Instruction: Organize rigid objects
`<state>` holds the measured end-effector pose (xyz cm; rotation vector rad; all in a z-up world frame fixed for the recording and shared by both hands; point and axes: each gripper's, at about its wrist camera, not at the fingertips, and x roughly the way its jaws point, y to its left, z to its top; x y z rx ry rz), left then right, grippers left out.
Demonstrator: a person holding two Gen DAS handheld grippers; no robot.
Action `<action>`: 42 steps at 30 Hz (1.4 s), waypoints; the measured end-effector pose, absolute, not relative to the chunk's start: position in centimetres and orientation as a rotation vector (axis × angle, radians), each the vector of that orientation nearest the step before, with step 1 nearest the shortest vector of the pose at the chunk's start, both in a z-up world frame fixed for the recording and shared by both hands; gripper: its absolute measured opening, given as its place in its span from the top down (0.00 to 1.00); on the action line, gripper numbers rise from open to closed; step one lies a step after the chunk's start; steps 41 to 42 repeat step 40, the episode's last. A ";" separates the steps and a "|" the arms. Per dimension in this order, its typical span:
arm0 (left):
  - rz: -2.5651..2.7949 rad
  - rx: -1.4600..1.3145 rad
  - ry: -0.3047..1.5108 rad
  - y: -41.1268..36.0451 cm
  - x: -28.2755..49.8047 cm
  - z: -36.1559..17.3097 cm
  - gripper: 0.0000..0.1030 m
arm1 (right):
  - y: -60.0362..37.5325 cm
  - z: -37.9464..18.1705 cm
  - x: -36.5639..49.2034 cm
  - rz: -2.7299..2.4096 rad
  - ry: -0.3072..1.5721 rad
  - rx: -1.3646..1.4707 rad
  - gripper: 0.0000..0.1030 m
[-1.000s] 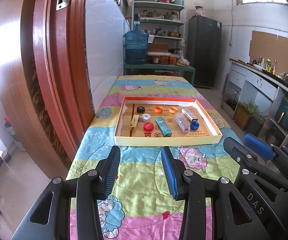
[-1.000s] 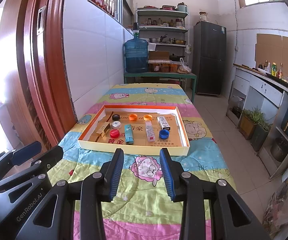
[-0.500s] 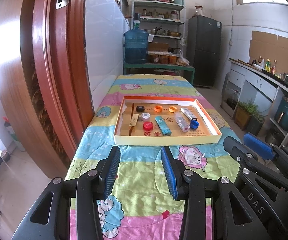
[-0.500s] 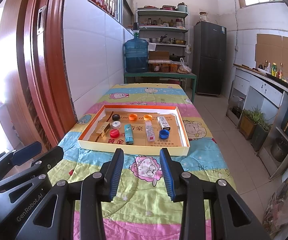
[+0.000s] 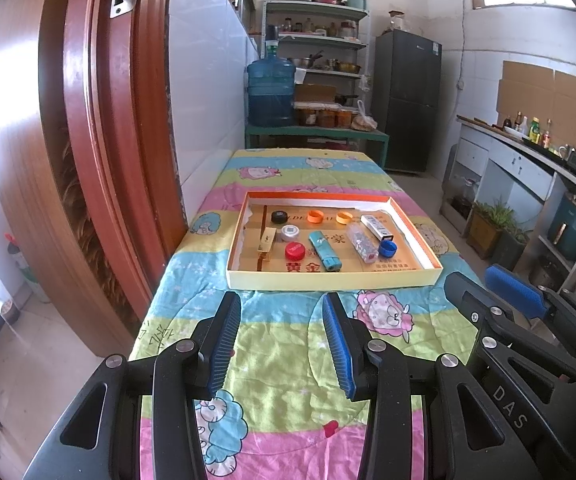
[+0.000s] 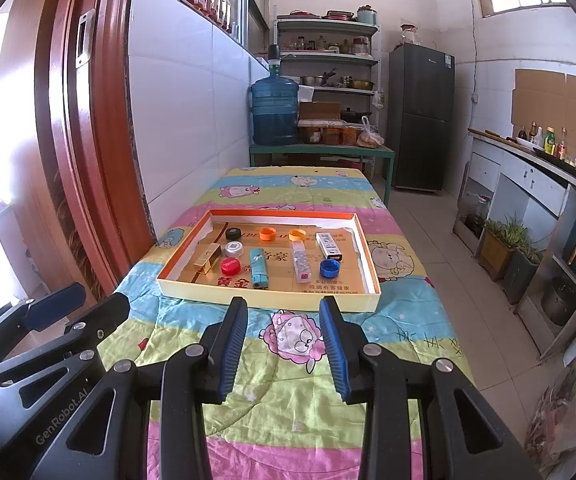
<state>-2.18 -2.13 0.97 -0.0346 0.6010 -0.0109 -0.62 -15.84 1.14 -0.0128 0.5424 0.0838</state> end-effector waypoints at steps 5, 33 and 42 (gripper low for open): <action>-0.011 -0.034 0.602 -2.2 -2.2 0.9 0.57 | -15.8 1.1 -0.6 0.084 0.543 -0.013 0.64; -0.015 -0.038 0.589 -2.5 -2.7 1.3 0.57 | -15.5 0.6 -0.4 0.092 0.557 -0.015 0.64; 0.004 -0.056 0.561 -1.6 -2.7 1.7 0.57 | -15.7 0.5 -0.3 0.088 0.556 -0.010 0.64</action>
